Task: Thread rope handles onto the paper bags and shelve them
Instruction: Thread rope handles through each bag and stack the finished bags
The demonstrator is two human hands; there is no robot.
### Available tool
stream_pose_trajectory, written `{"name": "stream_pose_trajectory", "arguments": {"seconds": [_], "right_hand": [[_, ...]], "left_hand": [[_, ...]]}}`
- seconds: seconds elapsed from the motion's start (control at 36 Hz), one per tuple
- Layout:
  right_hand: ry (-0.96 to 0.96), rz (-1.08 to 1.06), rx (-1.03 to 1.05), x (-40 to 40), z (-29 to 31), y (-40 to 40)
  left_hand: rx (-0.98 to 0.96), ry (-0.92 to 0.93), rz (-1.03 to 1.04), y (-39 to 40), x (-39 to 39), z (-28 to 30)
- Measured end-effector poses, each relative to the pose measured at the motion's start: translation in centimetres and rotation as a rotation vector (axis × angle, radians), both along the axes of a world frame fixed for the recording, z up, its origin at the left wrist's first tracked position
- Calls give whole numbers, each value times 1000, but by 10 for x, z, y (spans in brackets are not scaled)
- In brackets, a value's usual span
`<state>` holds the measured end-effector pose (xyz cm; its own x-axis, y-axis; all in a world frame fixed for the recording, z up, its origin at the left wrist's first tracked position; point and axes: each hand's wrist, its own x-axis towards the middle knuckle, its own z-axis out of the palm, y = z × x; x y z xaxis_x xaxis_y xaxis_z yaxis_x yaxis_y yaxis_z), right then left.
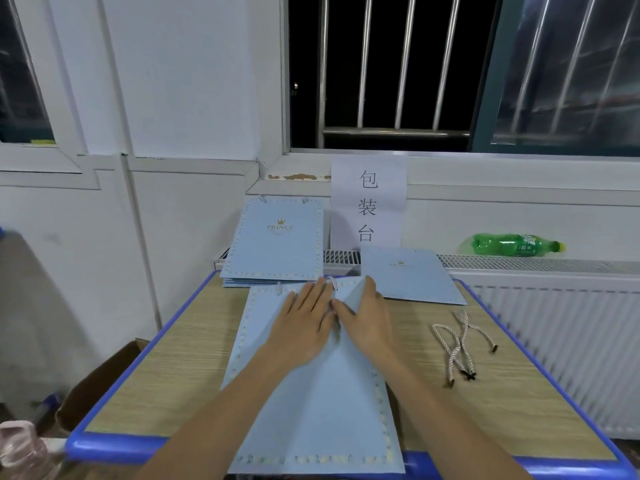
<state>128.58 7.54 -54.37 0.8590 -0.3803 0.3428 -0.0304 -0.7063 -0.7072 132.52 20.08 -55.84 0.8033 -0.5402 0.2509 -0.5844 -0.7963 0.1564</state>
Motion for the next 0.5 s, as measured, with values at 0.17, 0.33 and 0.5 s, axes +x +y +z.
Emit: {"name": "stream_pose_trajectory", "arguments": {"seconds": [0.17,0.33,0.5], "right_hand": [[193,-23,-319,3,-19,-3],[355,-3,-580,0,-17,-4],[399,-33,-628,0,-20,-9]], "left_hand": [[85,184,82,4,6,-11],[83,243,141,22,11,-12],[40,214,214,29,15,-14]]}}
